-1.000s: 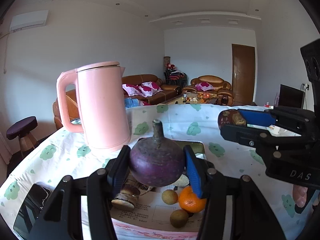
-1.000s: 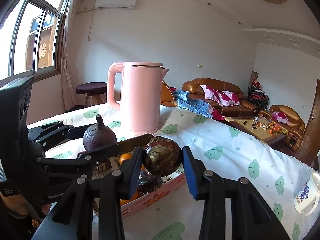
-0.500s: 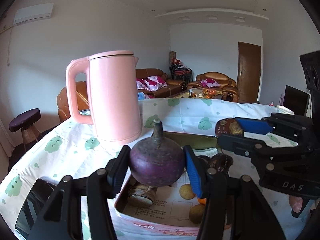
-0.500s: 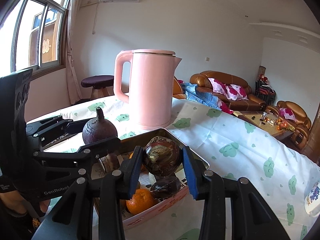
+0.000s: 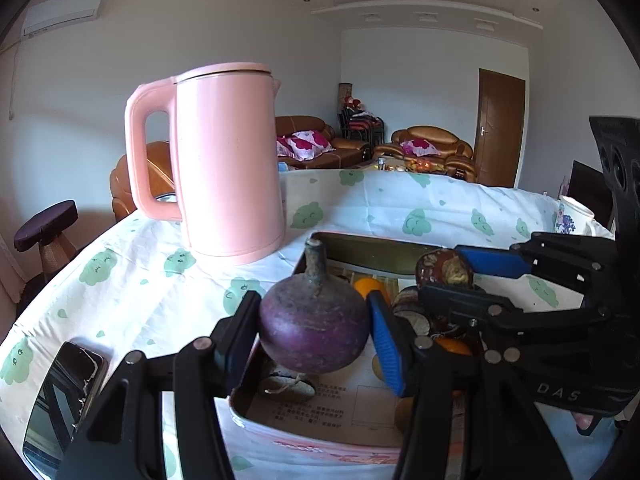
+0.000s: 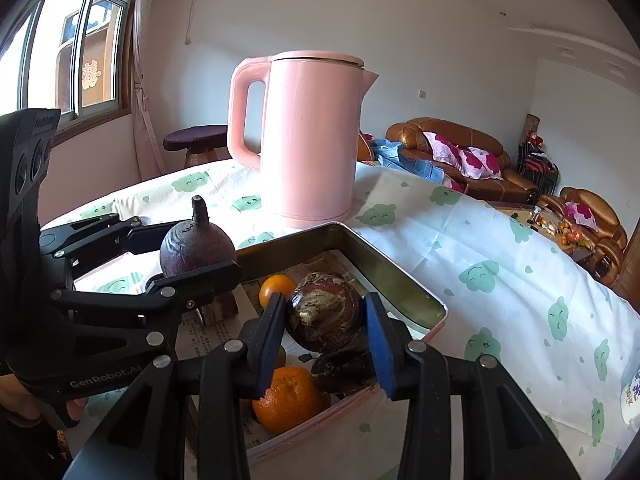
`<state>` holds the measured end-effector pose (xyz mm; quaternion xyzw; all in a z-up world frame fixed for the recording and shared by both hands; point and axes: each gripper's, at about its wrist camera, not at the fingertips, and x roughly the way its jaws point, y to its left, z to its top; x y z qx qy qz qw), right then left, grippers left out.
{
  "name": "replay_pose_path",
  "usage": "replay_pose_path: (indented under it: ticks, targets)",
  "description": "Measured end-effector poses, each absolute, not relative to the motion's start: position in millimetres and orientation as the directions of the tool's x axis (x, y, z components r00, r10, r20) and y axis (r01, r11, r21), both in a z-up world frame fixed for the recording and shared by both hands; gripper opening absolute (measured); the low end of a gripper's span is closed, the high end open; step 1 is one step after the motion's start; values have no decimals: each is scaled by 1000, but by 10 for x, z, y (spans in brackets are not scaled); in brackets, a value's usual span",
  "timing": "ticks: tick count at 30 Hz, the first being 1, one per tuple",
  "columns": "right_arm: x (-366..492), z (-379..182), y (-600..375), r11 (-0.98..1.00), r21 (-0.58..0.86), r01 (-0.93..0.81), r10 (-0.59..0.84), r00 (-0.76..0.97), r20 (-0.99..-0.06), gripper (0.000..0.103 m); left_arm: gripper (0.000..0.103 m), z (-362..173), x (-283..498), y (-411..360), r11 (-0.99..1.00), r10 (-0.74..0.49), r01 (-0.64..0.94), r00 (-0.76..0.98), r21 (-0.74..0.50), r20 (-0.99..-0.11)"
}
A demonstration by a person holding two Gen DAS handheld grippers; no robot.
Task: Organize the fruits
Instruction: 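Carry the purple turnip over the tin with the left tool while the right tool carries the brown chunk there, then open both tools to drop the purple turnip and brown chunk into the tin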
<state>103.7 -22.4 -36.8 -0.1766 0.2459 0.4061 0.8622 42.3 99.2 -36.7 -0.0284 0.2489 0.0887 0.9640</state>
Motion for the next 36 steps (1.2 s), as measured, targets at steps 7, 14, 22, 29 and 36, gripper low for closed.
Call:
replay_pose_path:
  ticks: [7,14,22,29,36]
  targets:
    - [1087,-429,-207,605,-96,-790,606,536,-588,42,56,-379,458,994,984,151,-180,851,-8,-502]
    - [1078,-461,-186,599,-101,-794,601,530,-598,42,56,-394,495,1037,985,129,-171,842,-33,-523]
    - [1091,-471,-150,582,-95,-808,611,511,-605,42,56,-397,488,1072,982,129,-181,841,-48,-526]
    - [1094,-462,-178,587,-101,-803,608,520,-600,48,69,-307,399,1069,981,152,-193,859,-34,-490]
    - [1058,-360,-337,615,-60,-787,626,533,-569,56,88,-115,215,1019,983,154,-183,892,-28,-425]
